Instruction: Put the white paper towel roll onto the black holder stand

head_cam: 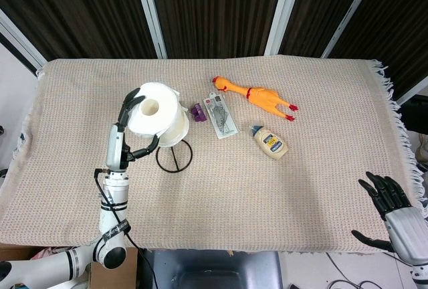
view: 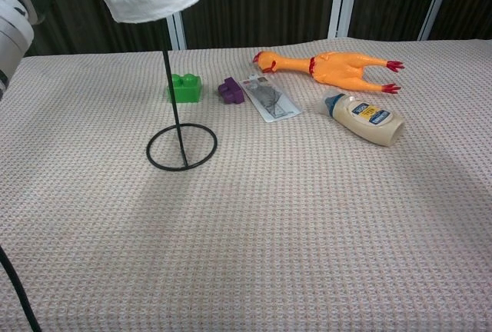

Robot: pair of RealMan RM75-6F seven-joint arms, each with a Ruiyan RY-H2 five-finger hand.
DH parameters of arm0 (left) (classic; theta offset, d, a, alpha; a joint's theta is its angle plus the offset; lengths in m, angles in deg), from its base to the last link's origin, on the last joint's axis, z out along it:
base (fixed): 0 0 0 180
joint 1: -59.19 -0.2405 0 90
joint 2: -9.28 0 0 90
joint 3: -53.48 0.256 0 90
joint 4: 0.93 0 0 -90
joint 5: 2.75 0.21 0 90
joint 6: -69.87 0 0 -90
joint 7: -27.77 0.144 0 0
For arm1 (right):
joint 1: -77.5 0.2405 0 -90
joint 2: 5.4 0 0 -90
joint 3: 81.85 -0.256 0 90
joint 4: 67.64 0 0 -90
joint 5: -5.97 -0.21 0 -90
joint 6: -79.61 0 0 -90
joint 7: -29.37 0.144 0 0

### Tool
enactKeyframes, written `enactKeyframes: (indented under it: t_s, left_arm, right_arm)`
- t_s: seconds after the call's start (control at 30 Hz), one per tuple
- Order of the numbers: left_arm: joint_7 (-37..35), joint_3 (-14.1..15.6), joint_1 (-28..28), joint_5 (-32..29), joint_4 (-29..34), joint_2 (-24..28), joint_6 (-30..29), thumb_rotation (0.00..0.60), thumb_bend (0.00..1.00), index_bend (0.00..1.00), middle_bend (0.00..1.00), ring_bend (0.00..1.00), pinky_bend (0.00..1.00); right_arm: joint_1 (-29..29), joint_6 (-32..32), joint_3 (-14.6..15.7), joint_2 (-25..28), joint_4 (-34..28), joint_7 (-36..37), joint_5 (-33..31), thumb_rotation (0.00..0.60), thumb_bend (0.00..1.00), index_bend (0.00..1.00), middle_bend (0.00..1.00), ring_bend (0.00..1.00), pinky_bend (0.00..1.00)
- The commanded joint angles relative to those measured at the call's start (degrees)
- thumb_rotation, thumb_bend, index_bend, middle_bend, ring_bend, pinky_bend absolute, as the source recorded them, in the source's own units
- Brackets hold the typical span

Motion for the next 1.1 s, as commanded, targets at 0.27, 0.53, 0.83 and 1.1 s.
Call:
enactKeyframes:
  t_s: [0.27,0.53,0.83,1.1]
  left_arm:
    - [2.3,1.0,0.0,-2.8,0.7,1.4,3.8,0.600,0.57,0.52,0.60,0.56,0.74]
    - [3.8,2.3,0.1,-2.8,1.5,2.9,6.0,0.600,0.44,0.07,0.13,0.04,0.08]
    - [5.2,3.3,0.0,-2.5,2.4,4.5,7.2,0.600,0.39,0.00,0.00,0.00,0.00]
    - [6.4,8.5,-3.4,3.9,5.4,9.9,4.6,0.600,0.38,0.00,0.00,0.00,0.00]
  right_arm:
    - [0.0,0.0,0.0,0.1,0.0,0.1,0.0,0.600,0.00,0.00,0.00,0.00,0.00]
    - [-0.1,-0.2,-0.1,0.2,0.0,0.5,0.0,0.600,0.00,0.00,0.00,0.00,0.00]
    - [-0.1,-0.3,0.0,0.3,0.0,0.4,0.1,0.600,0.00,0.00,0.00,0.00,0.00]
    - [-0.2,-0.4,0.1,0.2,0.2,0.2,0.3,0.600,0.00,0.00,0.00,0.00,0.00]
